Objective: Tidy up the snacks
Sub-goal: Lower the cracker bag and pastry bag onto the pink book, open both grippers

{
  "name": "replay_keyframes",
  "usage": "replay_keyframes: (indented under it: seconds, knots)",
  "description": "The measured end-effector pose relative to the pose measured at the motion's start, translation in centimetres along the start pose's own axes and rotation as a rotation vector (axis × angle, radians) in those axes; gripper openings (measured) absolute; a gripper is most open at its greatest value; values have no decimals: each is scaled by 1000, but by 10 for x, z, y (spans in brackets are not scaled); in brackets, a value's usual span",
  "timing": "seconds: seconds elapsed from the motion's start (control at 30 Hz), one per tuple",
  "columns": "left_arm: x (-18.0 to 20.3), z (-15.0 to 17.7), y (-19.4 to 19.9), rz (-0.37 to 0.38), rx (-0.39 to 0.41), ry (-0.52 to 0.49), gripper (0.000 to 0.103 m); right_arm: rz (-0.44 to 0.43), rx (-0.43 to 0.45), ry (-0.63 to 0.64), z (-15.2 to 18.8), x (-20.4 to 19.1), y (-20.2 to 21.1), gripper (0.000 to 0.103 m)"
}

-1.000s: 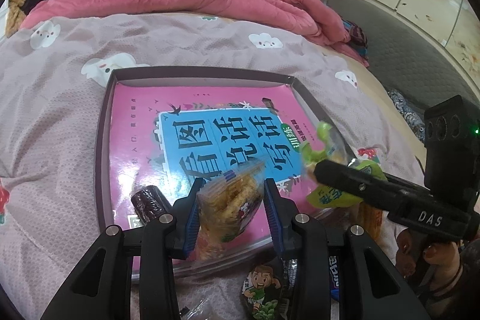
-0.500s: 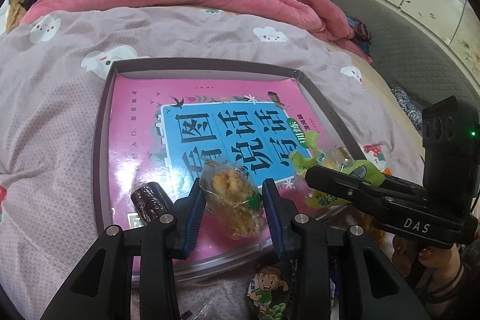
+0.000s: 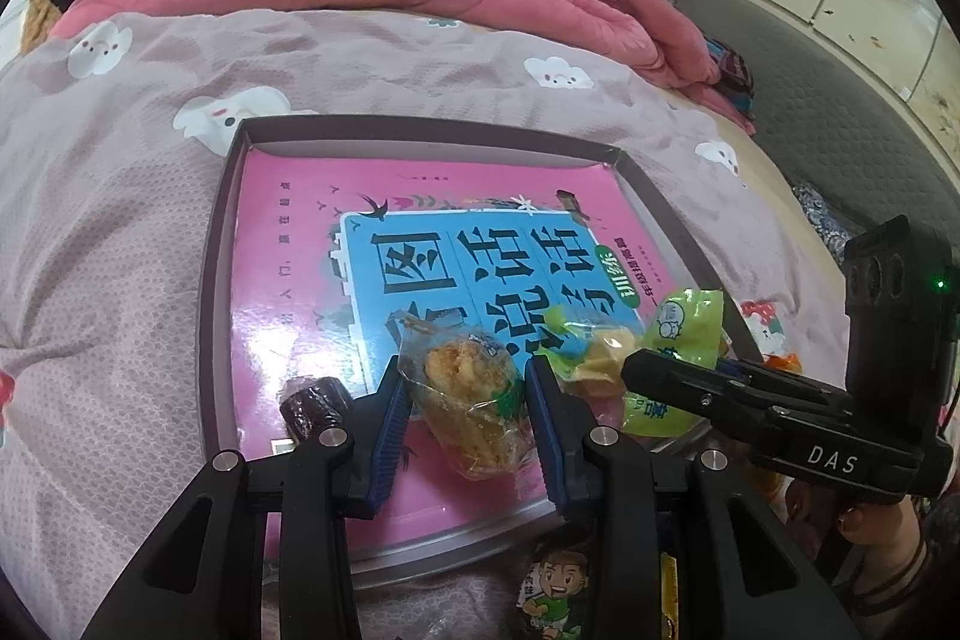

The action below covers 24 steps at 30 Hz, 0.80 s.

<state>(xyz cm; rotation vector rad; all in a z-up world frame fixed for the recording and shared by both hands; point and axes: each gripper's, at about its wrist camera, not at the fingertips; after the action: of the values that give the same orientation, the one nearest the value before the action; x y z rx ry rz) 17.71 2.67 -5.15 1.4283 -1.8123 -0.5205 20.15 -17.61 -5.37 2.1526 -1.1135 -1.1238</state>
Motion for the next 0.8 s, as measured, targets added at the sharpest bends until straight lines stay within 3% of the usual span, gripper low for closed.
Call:
replay_keyframes:
  seconds: [0.8]
  knots:
    - [-8, 0, -4, -10, -9, 22, 42, 95, 20, 37, 1, 1, 16, 36]
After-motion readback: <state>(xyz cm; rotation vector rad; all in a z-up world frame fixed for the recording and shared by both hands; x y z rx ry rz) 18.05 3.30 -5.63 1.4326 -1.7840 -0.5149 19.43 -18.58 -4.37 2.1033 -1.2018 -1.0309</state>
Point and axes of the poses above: each gripper's, at about its wrist camera, not at the fingertips, and y roughly against the way its jaws point, x to its right, z to its underside, and after that the axes turned 2 degrees about x, right-handed
